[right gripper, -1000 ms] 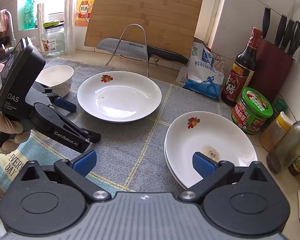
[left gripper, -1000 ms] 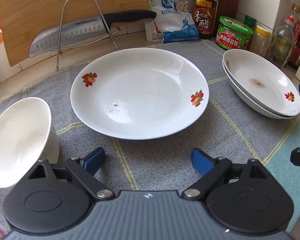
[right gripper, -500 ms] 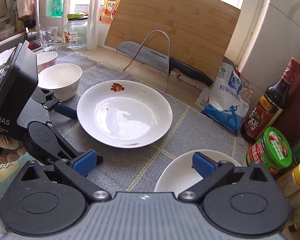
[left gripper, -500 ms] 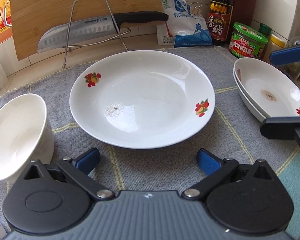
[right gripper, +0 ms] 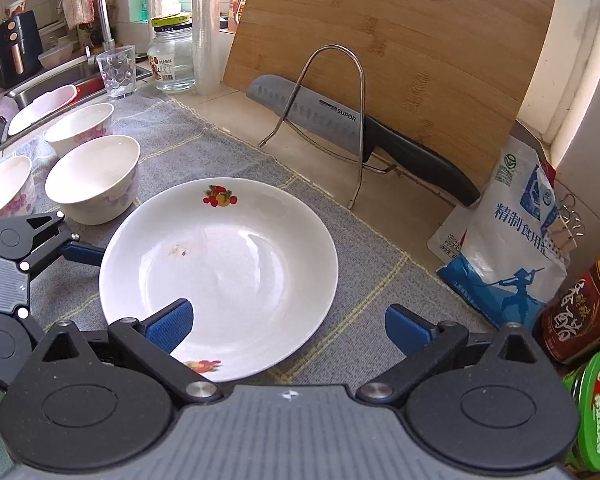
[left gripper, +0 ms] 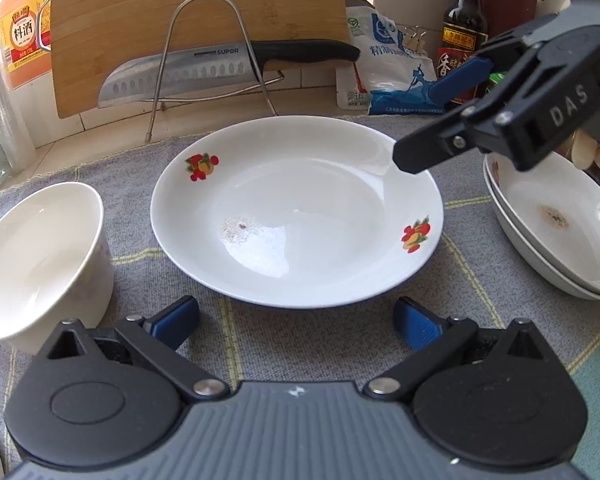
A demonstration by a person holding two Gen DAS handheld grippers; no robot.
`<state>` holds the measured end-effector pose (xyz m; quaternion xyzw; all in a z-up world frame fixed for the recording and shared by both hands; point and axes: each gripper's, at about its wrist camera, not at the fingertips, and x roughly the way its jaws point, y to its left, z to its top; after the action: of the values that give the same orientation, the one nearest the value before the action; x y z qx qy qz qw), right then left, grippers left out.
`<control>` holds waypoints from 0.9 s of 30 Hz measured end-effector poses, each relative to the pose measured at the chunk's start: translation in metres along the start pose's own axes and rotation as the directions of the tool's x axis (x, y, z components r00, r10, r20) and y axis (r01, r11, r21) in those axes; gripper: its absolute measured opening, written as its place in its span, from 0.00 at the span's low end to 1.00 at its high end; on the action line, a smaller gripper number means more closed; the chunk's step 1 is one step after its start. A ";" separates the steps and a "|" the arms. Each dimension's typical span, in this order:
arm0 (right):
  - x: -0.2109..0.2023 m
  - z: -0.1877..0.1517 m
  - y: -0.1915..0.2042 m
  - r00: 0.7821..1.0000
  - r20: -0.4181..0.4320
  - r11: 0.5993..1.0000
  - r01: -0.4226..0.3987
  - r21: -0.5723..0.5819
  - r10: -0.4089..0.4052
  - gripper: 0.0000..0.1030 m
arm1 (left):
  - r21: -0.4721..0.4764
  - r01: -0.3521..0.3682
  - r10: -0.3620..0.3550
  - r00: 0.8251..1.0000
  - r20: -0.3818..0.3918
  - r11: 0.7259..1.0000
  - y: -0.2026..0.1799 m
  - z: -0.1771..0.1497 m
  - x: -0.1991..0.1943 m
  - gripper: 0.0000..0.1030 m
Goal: Organize plates and bowls
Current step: 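Close the right gripper on the rim of the flowered white plate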
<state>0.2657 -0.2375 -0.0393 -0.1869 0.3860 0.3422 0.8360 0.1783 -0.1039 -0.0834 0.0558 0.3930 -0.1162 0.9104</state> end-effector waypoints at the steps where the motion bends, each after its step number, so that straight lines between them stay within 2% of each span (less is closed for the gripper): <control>1: 0.004 0.004 -0.004 1.000 -0.007 1.000 -0.014 -0.005 0.014 1.00 | 0.000 0.000 0.000 1.000 0.000 1.000 0.000 0.000 0.000 1.00; 15: 0.061 0.034 -0.029 0.982 -0.076 0.982 -0.177 -0.060 0.172 1.00 | -0.022 -0.035 0.035 0.999 -0.001 0.999 -0.002 0.004 0.004 1.00; 27: 0.094 0.051 -0.034 0.925 -0.136 0.933 -0.360 -0.018 0.354 1.00 | -0.020 -0.070 0.070 0.997 0.022 0.997 -0.005 0.004 0.002 1.00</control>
<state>0.3607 -0.1910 -0.0781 -0.1531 0.4601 0.4838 0.7285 0.1814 -0.1097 -0.0822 0.0596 0.3814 -0.0812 0.9189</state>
